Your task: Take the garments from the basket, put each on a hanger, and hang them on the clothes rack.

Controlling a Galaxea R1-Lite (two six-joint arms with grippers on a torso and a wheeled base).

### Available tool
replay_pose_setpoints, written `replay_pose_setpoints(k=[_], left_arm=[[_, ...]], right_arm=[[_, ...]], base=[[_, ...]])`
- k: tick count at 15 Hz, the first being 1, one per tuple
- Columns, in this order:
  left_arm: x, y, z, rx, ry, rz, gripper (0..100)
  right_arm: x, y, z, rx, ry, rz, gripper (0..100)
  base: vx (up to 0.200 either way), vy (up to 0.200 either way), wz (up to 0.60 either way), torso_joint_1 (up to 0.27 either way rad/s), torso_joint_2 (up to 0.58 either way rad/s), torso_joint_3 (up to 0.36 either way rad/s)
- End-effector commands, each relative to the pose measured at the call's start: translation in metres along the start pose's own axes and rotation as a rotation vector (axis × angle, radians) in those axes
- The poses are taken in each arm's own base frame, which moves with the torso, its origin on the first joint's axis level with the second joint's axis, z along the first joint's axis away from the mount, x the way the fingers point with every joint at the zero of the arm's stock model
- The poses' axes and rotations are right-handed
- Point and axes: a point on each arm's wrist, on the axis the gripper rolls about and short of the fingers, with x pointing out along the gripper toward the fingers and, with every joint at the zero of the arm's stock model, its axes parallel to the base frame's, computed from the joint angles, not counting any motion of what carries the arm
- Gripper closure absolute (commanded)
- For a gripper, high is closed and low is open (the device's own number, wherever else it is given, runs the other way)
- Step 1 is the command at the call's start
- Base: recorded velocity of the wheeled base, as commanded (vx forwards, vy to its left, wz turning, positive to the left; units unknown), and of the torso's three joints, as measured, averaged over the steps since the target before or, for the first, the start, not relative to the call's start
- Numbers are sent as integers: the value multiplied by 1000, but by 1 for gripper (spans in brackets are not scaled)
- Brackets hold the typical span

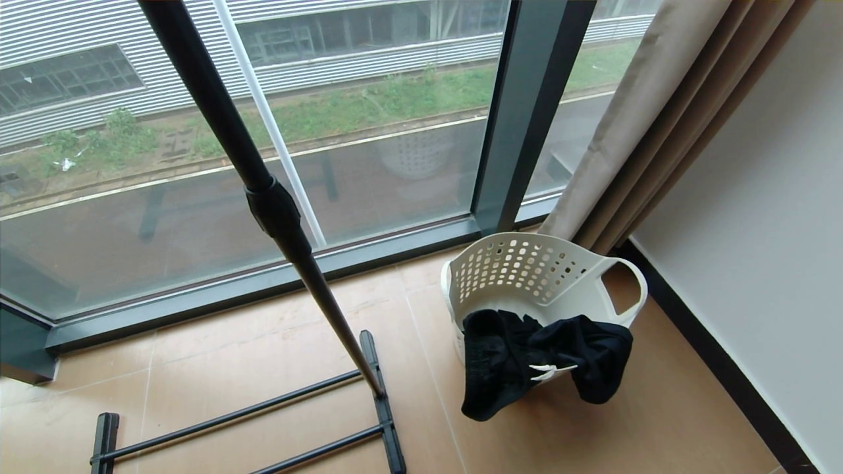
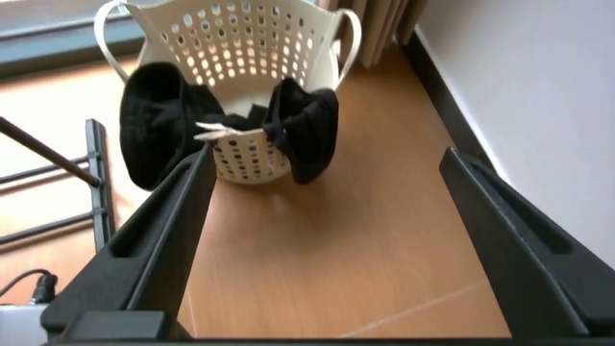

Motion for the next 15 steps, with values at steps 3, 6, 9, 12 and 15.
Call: replay_pose_setpoints(k=[3,6,9,12,15], left_arm=[[0,0,0,0,2,0,0],[0,0,0,0,2,0,0],[0,0,0,0,2,0,0],[0,0,0,0,2,0,0],[0,0,0,0,2,0,0]], right_arm=[[34,4,17,-158,332,164,0],[109,29,55,-194,460,394,0],[174,86,73,-432,476,529,0],[227,143,63,-744,480,521,0],[281,184,49,-804,492,479,0]], base=[[0,0,0,0,0,0],[0,0,0,0,0,0],[0,0,0,0,0,0],[0,0,0,0,0,0],[0,0,0,0,0,0]])
